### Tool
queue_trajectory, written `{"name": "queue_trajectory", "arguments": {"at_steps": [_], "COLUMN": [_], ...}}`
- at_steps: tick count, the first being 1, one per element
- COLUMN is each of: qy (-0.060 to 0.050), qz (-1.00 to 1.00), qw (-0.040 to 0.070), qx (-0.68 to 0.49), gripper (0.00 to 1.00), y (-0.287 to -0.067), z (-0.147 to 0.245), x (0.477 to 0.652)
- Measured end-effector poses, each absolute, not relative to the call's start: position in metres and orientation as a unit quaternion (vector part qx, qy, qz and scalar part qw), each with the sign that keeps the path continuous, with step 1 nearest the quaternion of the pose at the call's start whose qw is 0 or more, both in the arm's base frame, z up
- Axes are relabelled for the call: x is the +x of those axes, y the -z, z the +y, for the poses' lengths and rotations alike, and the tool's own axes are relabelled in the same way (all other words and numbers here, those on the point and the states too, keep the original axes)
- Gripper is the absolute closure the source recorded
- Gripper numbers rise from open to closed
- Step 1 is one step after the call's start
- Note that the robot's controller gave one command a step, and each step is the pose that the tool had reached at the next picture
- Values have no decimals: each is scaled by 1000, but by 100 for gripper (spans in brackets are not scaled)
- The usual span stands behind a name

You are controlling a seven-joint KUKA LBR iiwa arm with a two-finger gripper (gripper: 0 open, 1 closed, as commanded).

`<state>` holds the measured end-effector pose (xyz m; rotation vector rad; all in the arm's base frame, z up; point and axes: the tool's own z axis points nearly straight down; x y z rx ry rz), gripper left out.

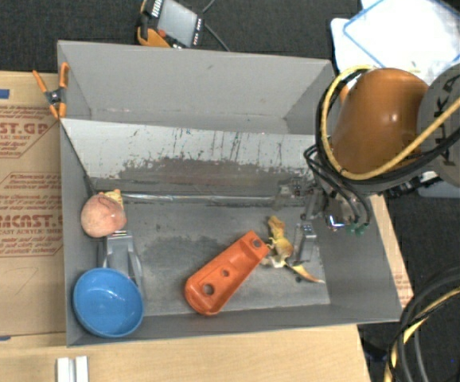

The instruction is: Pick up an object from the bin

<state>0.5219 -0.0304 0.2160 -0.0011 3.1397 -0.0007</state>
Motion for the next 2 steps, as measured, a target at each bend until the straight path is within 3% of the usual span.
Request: {"name": "queue_trajectory", "arguments": {"at_steps": [1, 2], "qy": [0, 1], "qz": [998, 997], "qw": [4, 4], "qx": [-60, -78], "gripper": [0, 0], "y": [-134, -107], "z": [-19, -12], "x": [541, 535]}}
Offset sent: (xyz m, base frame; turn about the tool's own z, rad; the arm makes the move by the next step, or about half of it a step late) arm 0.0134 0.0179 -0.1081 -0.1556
